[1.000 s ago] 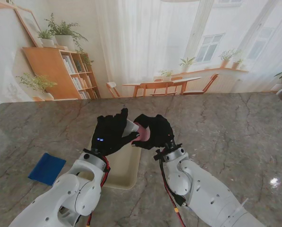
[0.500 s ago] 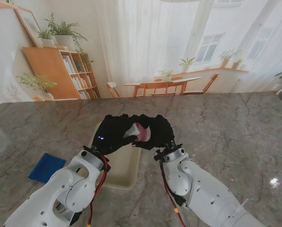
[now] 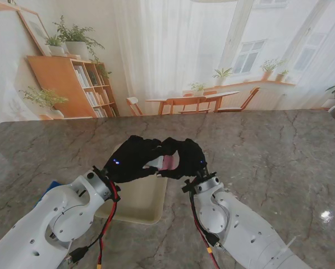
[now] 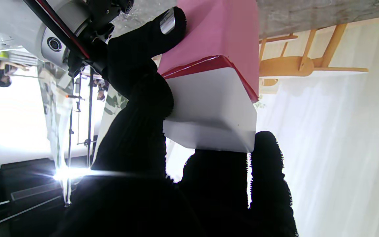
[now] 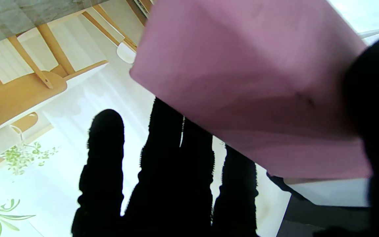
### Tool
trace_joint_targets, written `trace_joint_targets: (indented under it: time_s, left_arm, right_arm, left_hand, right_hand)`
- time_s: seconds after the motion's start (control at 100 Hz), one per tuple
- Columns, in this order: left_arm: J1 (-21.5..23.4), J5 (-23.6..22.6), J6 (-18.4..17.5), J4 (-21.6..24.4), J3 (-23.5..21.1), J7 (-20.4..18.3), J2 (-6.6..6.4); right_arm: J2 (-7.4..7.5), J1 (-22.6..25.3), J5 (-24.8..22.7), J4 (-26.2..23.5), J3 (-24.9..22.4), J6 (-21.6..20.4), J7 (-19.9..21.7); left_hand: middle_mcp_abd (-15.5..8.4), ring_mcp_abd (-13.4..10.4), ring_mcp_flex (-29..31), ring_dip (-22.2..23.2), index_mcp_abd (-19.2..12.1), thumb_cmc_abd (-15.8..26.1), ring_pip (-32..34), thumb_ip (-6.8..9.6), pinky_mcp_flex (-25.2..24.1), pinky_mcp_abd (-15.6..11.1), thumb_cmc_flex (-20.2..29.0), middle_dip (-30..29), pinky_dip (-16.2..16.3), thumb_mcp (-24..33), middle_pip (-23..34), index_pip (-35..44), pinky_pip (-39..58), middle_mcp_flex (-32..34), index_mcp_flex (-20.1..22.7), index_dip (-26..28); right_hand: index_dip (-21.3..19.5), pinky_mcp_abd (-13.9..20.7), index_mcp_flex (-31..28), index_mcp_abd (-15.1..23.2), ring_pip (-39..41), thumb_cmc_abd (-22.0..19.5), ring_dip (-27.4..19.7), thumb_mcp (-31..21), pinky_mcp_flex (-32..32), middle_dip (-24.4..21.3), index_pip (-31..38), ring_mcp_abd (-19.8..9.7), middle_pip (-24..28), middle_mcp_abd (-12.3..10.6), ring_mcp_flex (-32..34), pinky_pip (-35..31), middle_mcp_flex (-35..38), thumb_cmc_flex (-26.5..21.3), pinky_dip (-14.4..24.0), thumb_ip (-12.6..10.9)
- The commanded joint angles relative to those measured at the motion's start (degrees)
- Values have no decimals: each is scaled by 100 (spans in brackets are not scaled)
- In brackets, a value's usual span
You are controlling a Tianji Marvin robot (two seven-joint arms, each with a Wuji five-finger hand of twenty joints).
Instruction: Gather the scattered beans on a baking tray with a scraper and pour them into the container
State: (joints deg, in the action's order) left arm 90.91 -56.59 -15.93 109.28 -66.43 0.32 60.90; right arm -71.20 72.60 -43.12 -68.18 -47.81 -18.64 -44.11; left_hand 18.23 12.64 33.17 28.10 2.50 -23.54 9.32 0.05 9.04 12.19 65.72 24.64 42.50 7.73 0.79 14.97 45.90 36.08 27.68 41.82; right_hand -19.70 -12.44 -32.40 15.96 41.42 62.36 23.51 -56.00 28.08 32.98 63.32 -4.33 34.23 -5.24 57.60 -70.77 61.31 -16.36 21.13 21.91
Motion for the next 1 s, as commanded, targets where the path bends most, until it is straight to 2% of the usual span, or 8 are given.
trace_joint_targets:
  time_s: [0.0,0.24,0.43,0.61,0.69,0.75,0.82,0.99]
  left_arm:
    - [8,19,-30,13,66,-109,-17]
    - [89,-187,-70,222,6,-461,-82]
    - [125,-366,29,248,44,-275,-69]
    - [231,-515,748,194,212,596,46]
    - [350,-489,1366,302,306,743,100]
    - [389,-410,1729,331,386,896,149]
    - [425,-293,2095,370,476,948,191]
    - [398,-241,2449,350,602,881,209]
  right_arm:
    - [-37,-40,44,-22,-55,12,77]
    - [-23,-8,59,-67,-101,59,133]
    - [-19,-4,52,-76,-107,79,135]
    - [-10,-1,13,-89,-104,120,112]
    - [-6,-2,-26,-94,-95,143,74]
    - [-3,-3,-54,-98,-88,157,44]
    - [0,-2,-88,-103,-79,176,7]
    - [5,-5,-143,-108,-60,203,-52]
  left_hand:
    - [-2140,-907,104,-267,-63,619,29,-317,-183,-320,737,-205,-231,1107,634,-235,-188,630,-44,-144]
    - [-956,-205,-1555,-914,526,582,-305,-259,-1144,-11,-875,-908,-961,526,174,-1146,-1383,-1346,-1145,-1067]
    - [-62,429,-2921,-1145,1073,1177,-353,-208,-1446,263,-1874,-1084,-1633,-381,56,-1535,-2875,-2796,-2017,-1801]
    - [202,718,-3165,-899,1570,2464,-354,-162,-1559,489,-2225,-1163,-651,-953,-67,-1581,-3477,-3100,-1988,-2935]
    - [179,798,-2779,-520,1663,2813,-26,-171,-1434,630,-2207,-780,53,-983,169,-1391,-2789,-2795,-2011,-2432]
    - [242,936,-2383,98,1561,2797,329,-167,-1245,775,-2137,-374,773,-984,366,-1127,-1840,-2229,-1968,-1602]
    - [299,1034,-2019,915,1699,2868,807,-158,-1164,727,-2145,252,1354,-983,651,-1060,-650,-1651,-1652,-1317]
    - [415,1112,-1554,2011,2117,2860,1488,-160,-938,722,-2269,1498,1482,-982,1037,-938,848,-983,-1127,-1151]
  right_hand:
    - [-293,43,-368,1001,221,-1323,83,-1269,26,298,1024,-191,996,-867,132,-87,599,-1225,70,-359]
    - [-292,43,-365,993,213,-1329,85,-1269,27,307,1025,-180,990,-847,131,-86,603,-1240,69,-362]
    - [-295,43,-364,980,216,-1329,91,-1269,27,316,1029,-173,989,-837,131,-86,599,-1250,68,-365]
    - [-298,25,-368,952,219,-1327,96,-1264,23,322,1036,-150,991,-818,122,-81,593,-1268,66,-367]
    - [-294,12,-352,936,227,-1332,101,-1261,21,323,1029,-139,995,-808,117,-82,589,-1283,66,-371]
    - [-299,6,-358,929,233,-1330,103,-1258,19,323,1038,-132,996,-798,118,-83,587,-1286,67,-371]
    - [-300,0,-357,910,241,-1330,106,-1253,16,324,1041,-118,1001,-789,112,-88,587,-1292,69,-372]
    - [-300,-7,-362,898,258,-1321,111,-1253,17,319,1044,-111,1007,-774,115,-98,584,-1304,74,-375]
